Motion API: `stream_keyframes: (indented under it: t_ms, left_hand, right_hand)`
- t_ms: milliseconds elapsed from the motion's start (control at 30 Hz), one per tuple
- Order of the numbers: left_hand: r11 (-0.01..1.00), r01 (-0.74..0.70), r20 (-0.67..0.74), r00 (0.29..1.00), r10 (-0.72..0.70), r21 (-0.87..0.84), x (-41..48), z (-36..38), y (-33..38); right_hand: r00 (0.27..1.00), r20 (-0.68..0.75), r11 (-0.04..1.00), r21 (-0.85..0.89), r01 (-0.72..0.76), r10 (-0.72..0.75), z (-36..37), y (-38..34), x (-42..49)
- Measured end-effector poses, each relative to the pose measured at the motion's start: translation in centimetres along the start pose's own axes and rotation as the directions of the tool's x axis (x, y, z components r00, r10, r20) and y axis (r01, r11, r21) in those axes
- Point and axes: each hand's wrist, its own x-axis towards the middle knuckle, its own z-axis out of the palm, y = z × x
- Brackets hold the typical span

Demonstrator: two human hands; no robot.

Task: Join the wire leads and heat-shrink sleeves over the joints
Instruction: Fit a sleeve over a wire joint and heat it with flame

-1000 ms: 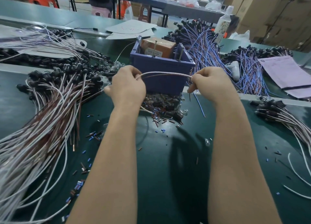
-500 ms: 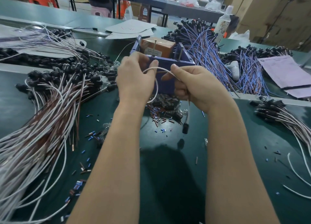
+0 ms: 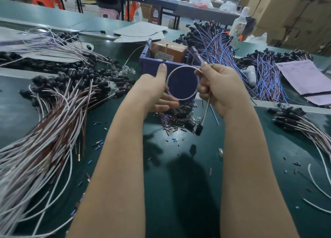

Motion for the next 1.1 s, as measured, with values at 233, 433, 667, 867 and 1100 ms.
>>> stream_keyframes:
  t_ms: [233, 433, 667, 867, 1100]
  left_hand:
    - [0.63, 0.004, -0.006, 1.0, -0.014, -0.777, 1.1, -0.1, -1.2]
    - [0.092, -0.048, -0.05, 0.998, -0.024, -0.995, 1.9, -2.7, -1.9]
    - [0.554, -0.081, -0.137, 0.989, -0.061, -0.828, 2.2, -1.4, -1.7]
    - [0.876, -0.098, -0.266, 0.963, -0.035, -0.472, 1.8, 0.2, -1.9]
    - [0.977, -0.189, -0.219, 0.962, 0.164, -0.096, 2.1, 0.7, -2.3]
  right_hand:
    - [0.851, 0.516, 0.977, -0.214, 0.019, 0.096, -0.2, -0.1, -1.3]
    - [0.757, 0.637, 0.954, -0.292, 0.065, 0.144, -0.6, -0.4, -2.0]
    - [0.978, 0.164, 0.984, 0.1, -0.145, 0.128, 1.3, 0.2, -0.1]
    - [0.993, -0.114, 0.942, -0.33, -0.064, 0.027, 1.5, 2.0, 1.0]
    - [0.985, -0.16, 0.865, -0.5, -0.029, -0.059, 0.8, 2.3, 0.8]
